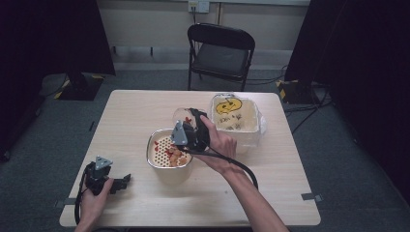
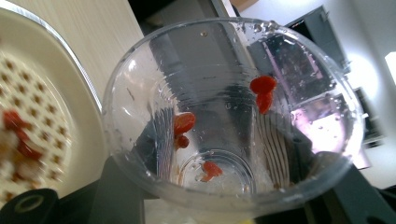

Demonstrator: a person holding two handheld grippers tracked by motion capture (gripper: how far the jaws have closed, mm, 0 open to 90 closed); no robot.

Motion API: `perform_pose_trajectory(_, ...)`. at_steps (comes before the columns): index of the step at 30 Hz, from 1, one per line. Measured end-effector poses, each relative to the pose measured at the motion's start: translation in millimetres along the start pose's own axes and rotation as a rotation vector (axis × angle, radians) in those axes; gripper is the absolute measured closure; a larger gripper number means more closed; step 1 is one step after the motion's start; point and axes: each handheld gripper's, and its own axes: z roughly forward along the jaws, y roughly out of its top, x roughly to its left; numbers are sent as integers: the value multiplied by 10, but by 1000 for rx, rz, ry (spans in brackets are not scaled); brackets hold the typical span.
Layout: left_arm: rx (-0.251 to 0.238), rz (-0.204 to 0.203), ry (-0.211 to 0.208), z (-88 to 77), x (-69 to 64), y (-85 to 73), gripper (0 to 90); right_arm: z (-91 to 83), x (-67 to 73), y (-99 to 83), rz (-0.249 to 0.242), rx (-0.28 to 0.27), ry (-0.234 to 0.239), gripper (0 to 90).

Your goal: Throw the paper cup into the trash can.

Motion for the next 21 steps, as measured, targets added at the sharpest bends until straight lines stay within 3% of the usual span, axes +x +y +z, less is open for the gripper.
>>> perform_pose_trajectory(2, 0, 0, 0, 0, 0, 0, 0, 9, -64, -52, 127, -32, 52, 487)
perform_pose_trajectory(3, 0, -1, 0, 0, 0, 0, 0, 14, -107, -75, 213, -49, 99, 487)
perform_pose_trajectory(6, 0, -1, -1, 1, 0, 0, 0, 44, -220, -147, 412, -94, 202, 488)
perform_pose_trajectory(7, 0, -1, -1, 1, 0, 0, 0, 44, -220, -147, 412, -94, 202, 488)
perform_pose_trajectory(8, 0, -1, 0, 0, 0, 0, 0, 71, -288, -203, 534, -131, 266, 488)
perform_pose_trajectory(9, 0, 0, 0, 0, 0, 0, 0, 80, -313, -225, 584, -148, 294, 488)
perform_pose_trajectory(14, 0, -1, 0, 1, 0, 0, 0, 97, -423, -290, 717, -225, 360, 489)
perform_pose_trajectory(20, 0, 0, 0, 0, 0, 0, 0, 100, -577, -321, 790, -270, 366, 492)
perform_pose_trajectory(21, 0, -1, -1, 0, 0, 0, 0, 88, -626, -342, 826, -294, 373, 493)
